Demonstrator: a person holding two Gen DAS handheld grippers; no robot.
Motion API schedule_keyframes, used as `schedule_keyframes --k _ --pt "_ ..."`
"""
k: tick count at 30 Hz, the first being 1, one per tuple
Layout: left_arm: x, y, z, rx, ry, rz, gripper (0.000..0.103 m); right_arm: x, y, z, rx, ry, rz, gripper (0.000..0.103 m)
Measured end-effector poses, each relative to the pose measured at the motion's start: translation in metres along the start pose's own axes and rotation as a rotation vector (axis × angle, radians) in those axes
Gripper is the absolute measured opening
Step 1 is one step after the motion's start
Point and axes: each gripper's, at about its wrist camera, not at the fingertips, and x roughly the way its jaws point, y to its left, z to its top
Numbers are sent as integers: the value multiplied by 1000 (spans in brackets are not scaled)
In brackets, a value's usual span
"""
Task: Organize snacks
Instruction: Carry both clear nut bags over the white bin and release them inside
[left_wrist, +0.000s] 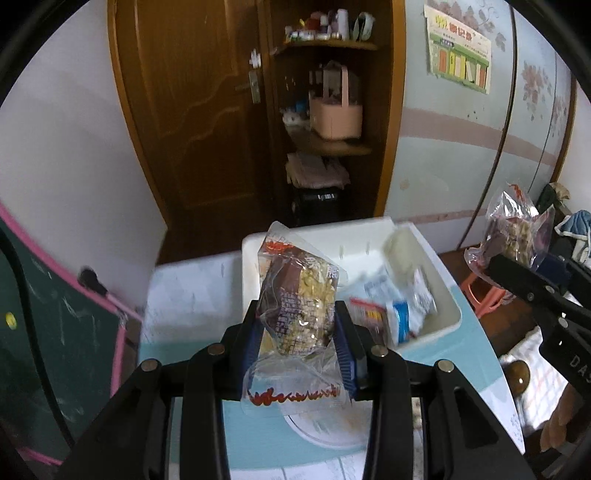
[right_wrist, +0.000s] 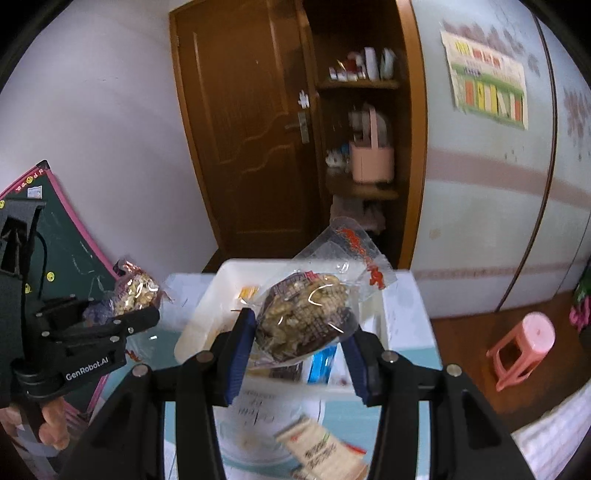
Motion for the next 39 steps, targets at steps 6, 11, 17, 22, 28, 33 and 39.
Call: schedule_keyframes --k 6,11,17,22,28,33,39 --pt "0 -1 52 33 -35 36 36 6 9 50 -44 -50 -27 47" --pt "15 1 85 27 -47 89 36 23 5 78 -37 -51 -59 47" --pt "46 4 104 11 -42 118 36 52 -5 90 -12 -19 -89 47" --pt "84 3 102 -8 11 107 36 79 -10 83 1 24 -97 47" --pt "115 -4 89 8 58 95 36 104 -11 72 10 75 -104 47" --pt "131 -12 84 25 76 86 36 120 -13 66 11 105 -110 47" --pt "152 -14 80 14 109 80 36 140 -17 60 26 145 -117 47"
